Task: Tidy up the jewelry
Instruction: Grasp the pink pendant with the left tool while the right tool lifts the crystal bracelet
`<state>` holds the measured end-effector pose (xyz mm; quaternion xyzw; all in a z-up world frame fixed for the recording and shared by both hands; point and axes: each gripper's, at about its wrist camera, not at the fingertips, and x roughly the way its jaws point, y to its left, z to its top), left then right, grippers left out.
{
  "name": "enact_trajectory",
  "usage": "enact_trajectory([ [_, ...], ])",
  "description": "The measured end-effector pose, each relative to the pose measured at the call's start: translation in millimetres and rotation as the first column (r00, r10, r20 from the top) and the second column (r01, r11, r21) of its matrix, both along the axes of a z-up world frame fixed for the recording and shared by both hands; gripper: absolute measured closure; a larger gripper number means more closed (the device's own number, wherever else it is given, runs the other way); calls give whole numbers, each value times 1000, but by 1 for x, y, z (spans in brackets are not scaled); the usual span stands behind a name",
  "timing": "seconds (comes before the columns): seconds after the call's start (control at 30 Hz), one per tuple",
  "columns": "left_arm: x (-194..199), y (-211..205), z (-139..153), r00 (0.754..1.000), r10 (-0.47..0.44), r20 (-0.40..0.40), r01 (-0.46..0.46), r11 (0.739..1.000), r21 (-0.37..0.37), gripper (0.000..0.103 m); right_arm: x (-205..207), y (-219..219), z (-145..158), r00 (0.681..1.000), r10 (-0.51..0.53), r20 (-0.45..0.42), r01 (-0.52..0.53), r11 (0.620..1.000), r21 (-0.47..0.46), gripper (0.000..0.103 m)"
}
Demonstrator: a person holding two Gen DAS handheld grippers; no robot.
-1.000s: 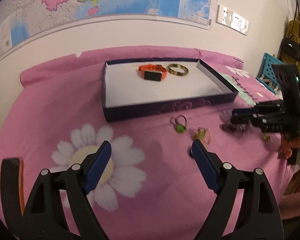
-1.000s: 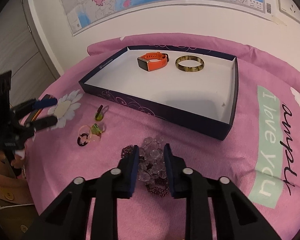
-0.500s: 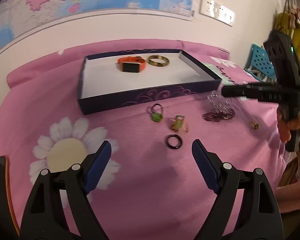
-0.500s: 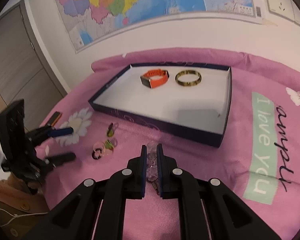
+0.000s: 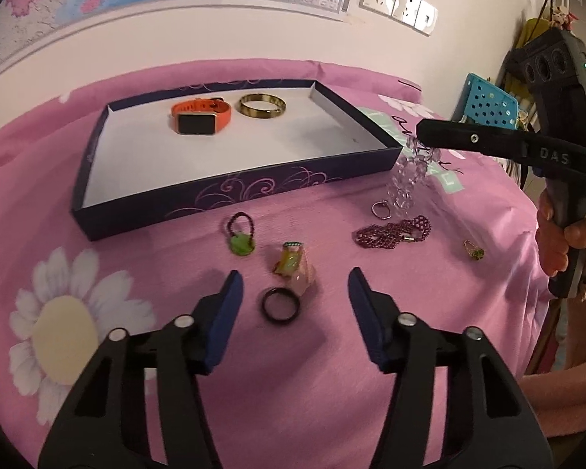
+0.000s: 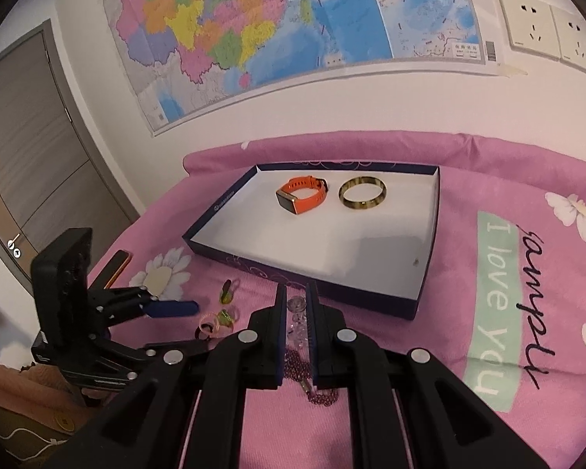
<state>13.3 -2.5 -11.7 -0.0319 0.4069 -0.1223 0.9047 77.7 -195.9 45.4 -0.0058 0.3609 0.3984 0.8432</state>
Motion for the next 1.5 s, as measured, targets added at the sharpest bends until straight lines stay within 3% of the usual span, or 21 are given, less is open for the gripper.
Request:
enact_trajectory([
  [0.1, 8, -4, -7, 999, 3, -35, -3, 1000, 0, 71, 2, -1, 0, 1000, -3, -2, 3, 1000, 7, 95],
  [0.37, 9, -2, -7, 999, 10, -38, -10, 1000, -19, 91, 2, 1, -5, 1000, 0, -17, 1, 1000, 15, 95],
  [0.57, 4, -4, -2, 1000, 1, -24, -2, 1000, -19, 92, 2, -1, -2, 1000, -3, -10, 4, 1000, 22, 95],
  [0.97, -5, 32, 20, 998, 55, 22, -53, 993, -106, 92, 0, -3, 4, 1000, -1, -2, 1, 999, 40, 95],
  [1.5, 1, 36, 34, 996, 64, 65, -58, 995, -80, 92, 0, 4, 17, 1000, 10, 27, -11, 999, 52, 95],
])
